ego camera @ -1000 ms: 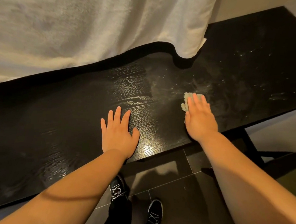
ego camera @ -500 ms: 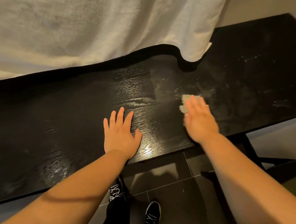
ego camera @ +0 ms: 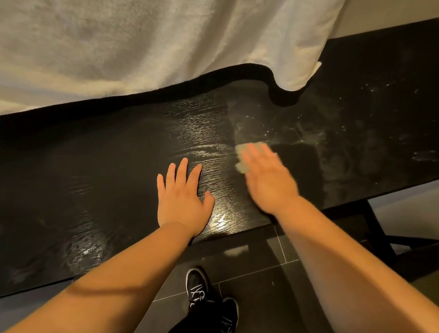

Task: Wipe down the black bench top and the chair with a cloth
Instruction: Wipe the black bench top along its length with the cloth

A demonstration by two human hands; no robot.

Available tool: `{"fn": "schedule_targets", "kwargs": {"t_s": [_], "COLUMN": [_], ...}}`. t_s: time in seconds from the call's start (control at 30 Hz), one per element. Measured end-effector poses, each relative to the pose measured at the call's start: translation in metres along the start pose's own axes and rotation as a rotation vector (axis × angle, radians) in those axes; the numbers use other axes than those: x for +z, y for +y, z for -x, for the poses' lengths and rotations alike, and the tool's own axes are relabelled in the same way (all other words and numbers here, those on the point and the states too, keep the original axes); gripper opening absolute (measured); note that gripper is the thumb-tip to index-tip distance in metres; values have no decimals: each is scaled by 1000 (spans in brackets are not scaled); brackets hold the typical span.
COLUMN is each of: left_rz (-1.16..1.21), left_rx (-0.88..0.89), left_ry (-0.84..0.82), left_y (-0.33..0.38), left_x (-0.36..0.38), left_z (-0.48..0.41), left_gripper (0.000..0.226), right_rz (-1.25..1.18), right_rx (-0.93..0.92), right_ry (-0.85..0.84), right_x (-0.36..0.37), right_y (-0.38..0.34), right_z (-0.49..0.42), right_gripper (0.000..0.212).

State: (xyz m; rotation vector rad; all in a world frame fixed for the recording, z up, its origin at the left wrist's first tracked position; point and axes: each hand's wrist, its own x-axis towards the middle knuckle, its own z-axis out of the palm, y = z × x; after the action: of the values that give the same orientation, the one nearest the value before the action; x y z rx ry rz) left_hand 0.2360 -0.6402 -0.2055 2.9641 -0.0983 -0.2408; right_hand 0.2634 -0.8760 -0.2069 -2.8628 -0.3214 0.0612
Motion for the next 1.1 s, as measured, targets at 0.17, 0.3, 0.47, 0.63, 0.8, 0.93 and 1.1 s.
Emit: {"fn": "schedule_targets", "kwargs": {"t_s": [0.17,0.3,0.47,0.63,0.8,0.93,1.1], "left_rz": [-11,1,18,33,41,79,348], "left_rx": [0,1,1,6,16,12,-3], "left_ry": [-5,-2,13,8,-1,24,303], "left_y": [0,0,0,0,-1,-1,-6], "left_x": [1,1,1,0,1,-1,-19], "left_z": [0,0,0,1,0,-2,-66], "left_gripper": [74,74,76,72,73,70,56], "right_rz": [69,21,-31,23,81,67,59], "right_rx": [426,278,-97,69,356,55,-160], "right_ry": [-8,45,-134,-16,-24,-77,-164], "right_x": [-12,-9,15,-8,-9,9,9], "right_y": [63,-5,-69,2,11,-60,-46], "right_z": [12,-4,-18,-12,1,-7,-26], "right_gripper": [62,57,60,63,62,59,61]}}
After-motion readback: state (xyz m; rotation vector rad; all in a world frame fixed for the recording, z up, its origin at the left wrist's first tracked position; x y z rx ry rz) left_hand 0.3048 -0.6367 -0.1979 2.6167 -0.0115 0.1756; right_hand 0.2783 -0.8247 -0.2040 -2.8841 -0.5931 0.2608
